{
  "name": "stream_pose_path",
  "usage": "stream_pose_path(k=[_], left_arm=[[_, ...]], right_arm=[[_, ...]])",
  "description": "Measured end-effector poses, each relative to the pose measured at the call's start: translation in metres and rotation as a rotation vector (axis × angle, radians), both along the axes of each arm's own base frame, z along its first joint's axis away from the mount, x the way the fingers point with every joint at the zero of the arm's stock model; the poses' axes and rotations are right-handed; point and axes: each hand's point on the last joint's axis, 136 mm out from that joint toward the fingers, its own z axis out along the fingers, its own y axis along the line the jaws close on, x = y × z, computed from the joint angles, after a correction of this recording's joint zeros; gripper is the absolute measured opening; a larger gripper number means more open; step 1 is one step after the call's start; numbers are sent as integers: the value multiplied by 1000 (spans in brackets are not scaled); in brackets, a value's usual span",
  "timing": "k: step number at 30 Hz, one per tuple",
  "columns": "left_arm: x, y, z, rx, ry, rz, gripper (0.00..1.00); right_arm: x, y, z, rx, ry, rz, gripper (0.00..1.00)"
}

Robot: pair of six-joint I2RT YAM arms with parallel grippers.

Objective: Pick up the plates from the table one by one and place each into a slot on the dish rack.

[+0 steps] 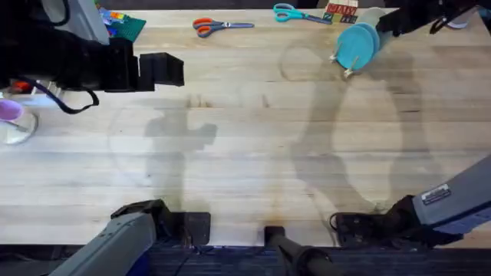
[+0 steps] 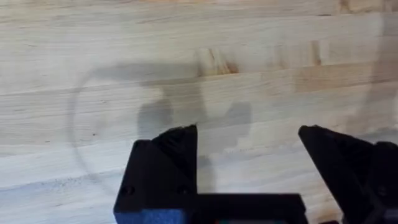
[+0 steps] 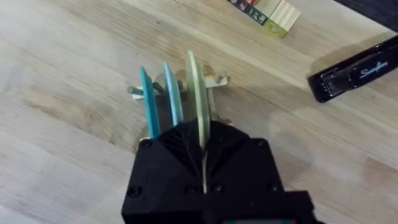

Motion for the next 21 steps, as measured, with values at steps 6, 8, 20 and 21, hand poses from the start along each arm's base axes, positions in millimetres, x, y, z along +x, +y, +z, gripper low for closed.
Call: stream_pose_path(k=[6, 8, 20, 21], left_arm=[[0, 0, 0, 0, 0, 0, 994], [0, 0, 0, 0, 0, 0, 994], [0, 0, 0, 0, 0, 0, 993], [0, 0, 0, 0, 0, 0, 993]], right_arm=[[1, 0, -2, 2, 2, 0, 29], [1, 0, -2, 2, 1, 0, 29], [2, -1, -2, 1, -2, -1, 130], [2, -1, -2, 1, -2, -1, 134]])
